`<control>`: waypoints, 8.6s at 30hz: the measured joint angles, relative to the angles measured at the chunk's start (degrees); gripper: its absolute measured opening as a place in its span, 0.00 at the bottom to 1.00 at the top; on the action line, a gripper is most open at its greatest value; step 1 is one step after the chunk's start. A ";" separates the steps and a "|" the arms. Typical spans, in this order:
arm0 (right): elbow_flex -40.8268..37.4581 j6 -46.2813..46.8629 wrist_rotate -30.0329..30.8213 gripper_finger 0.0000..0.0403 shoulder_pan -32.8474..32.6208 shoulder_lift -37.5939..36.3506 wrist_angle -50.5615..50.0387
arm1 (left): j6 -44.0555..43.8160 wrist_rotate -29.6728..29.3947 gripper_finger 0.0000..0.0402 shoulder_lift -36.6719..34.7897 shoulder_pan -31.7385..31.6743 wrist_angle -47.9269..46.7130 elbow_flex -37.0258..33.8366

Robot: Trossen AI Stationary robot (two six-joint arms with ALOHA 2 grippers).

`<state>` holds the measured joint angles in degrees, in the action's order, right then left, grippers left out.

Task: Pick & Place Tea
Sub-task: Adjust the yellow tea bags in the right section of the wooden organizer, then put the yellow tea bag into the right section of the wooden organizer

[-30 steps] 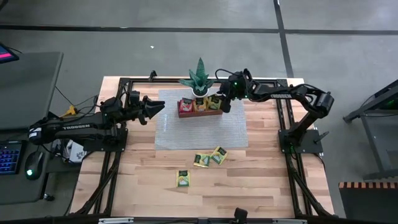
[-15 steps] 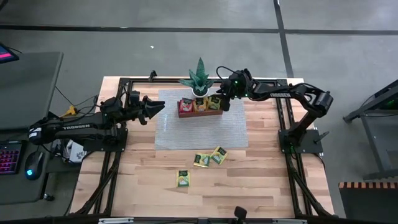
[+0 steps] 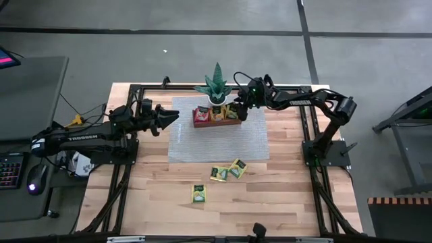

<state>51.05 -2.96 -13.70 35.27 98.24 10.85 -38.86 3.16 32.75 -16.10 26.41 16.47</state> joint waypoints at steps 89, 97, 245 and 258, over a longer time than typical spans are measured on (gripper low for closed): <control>-0.33 4.20 0.27 0.29 -0.71 -0.61 0.90 | 0.18 -0.15 0.41 0.00 -0.02 -0.83 0.00; -0.33 5.61 1.35 0.46 -0.51 -0.61 2.30 | 0.05 -0.07 0.41 0.00 -0.01 -0.83 0.00; 25.73 -16.41 -2.19 0.29 -1.53 8.29 -37.37 | 0.03 2.40 0.41 0.02 -0.01 -2.99 0.00; 25.73 -16.49 -0.45 0.34 -1.53 5.40 -38.88 | 0.02 2.39 0.41 0.00 -0.01 -2.99 0.00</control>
<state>76.77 -19.45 -14.15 33.75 103.63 -28.03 -38.84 5.55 32.75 -16.11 23.42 16.47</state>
